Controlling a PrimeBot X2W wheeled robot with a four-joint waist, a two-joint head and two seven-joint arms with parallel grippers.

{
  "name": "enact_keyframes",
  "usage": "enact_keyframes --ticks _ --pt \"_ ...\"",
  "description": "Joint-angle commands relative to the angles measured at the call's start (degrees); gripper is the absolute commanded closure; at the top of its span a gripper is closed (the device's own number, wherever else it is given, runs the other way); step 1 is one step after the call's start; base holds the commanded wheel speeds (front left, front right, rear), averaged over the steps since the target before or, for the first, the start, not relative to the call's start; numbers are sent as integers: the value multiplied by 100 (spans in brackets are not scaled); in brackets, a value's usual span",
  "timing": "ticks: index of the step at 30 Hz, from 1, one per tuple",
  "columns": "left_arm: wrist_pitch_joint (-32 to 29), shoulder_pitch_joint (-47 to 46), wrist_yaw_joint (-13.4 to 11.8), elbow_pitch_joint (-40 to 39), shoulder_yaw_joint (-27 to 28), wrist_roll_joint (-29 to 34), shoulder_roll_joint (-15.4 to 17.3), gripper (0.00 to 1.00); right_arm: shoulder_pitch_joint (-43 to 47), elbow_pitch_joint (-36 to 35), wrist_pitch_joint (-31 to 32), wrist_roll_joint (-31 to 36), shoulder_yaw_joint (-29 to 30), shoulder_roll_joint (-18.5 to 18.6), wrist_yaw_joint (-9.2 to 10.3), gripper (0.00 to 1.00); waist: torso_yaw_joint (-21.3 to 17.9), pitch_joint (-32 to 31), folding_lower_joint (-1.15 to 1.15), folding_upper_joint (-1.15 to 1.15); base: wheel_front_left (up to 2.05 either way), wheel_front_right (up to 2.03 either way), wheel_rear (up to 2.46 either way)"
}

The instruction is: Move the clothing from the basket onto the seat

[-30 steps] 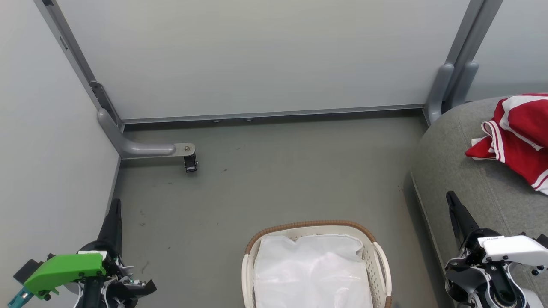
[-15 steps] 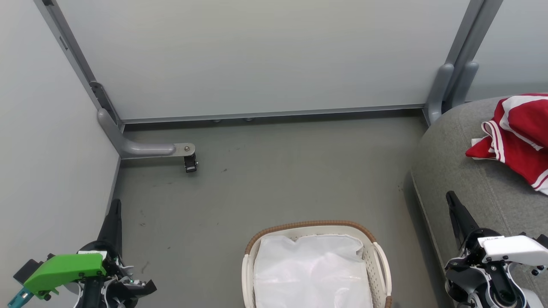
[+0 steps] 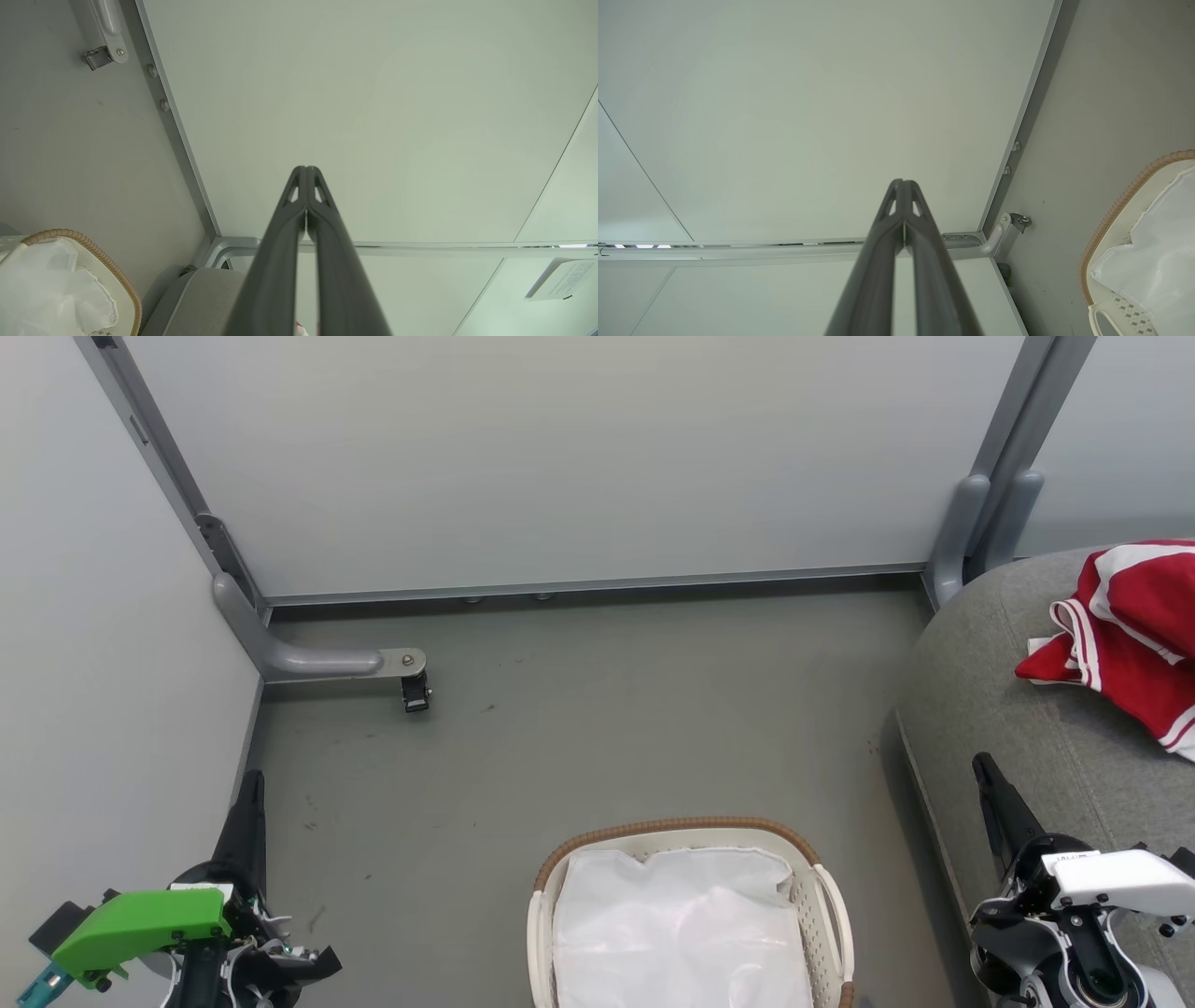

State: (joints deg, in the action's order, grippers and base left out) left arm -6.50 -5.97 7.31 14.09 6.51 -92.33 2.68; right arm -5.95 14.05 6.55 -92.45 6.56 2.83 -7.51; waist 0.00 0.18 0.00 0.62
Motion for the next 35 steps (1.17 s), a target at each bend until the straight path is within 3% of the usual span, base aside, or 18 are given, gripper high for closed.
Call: enact_keyframes --ticks 1,35 --pt "-24 -59 36 -12 9 -19 38 100 -48 -12 22 16 14 13 4 100 0 0 0 -62 0 0 0" --pt "-24 -59 36 -11 9 -19 39 100 -48 -12 22 17 15 14 4 100 0 0 0 -62 0 0 0"
